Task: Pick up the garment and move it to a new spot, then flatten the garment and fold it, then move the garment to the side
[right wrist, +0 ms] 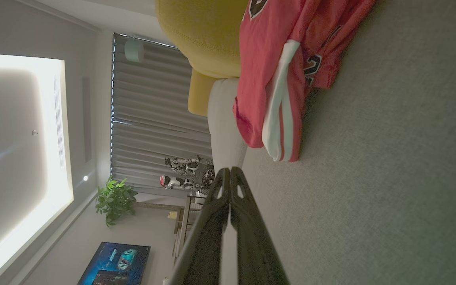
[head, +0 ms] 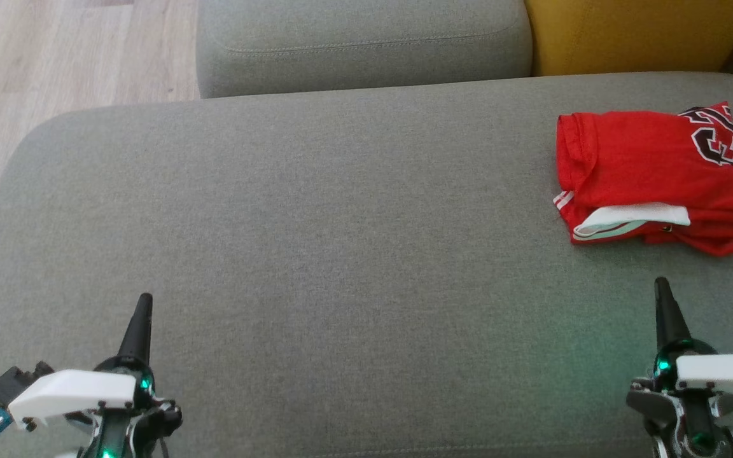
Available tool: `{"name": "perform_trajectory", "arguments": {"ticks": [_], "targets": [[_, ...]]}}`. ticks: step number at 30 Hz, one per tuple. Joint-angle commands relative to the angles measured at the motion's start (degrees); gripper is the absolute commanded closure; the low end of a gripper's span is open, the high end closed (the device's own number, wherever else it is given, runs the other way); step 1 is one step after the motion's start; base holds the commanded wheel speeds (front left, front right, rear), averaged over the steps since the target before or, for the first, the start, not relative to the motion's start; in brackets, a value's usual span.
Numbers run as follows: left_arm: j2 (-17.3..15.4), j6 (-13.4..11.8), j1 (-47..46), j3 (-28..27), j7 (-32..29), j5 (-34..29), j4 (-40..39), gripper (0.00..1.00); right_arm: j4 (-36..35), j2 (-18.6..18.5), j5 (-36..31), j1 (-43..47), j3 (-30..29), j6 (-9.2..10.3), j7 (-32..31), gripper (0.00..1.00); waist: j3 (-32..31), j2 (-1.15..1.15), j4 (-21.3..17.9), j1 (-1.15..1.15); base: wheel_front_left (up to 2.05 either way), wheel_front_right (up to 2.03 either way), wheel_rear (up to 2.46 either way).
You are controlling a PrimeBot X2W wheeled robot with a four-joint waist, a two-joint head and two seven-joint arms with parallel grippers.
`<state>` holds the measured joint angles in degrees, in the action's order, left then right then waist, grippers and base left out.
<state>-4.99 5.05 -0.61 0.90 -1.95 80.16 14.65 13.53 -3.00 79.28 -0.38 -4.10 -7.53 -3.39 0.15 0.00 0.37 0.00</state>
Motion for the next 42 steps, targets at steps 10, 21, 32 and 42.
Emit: {"name": "perform_trajectory", "arguments": {"ticks": [10, 21, 32, 42], "targets": [[0.4, 1.31, -4.36, -4.19, -1.82, 6.56, -1.15, 1.0, -0.77, -1.37, 7.45, -4.37, 0.27, 0.04, -0.84, 1.0, 0.01, 0.0, -0.17, 0.0, 0.0, 0.0, 0.0], [1.26, 2.44, -5.48, -6.25, -3.6, 12.97, -0.64, 1.0, 0.37, -1.33, 14.57, -5.63, -0.39, 0.04, -1.47, 1.0, 0.03, 0.0, -0.37, 0.0, 0.0, 0.0, 0.0], [1.37, 2.44, -5.49, -6.41, -3.73, 12.84, -0.63, 1.0, 0.39, -1.15, 14.35, -5.65, -0.65, 0.04, -1.68, 1.0, 0.03, 0.0, -0.37, 0.0, 0.0, 0.0, 0.0], [1.46, 2.44, -5.5, -6.53, -3.83, 12.74, -0.63, 1.0, 0.4, -1.02, 14.19, -5.66, -0.84, 0.04, -1.83, 1.0, 0.03, 0.0, -0.37, 0.0, 0.0, 0.0, 0.0]]}}
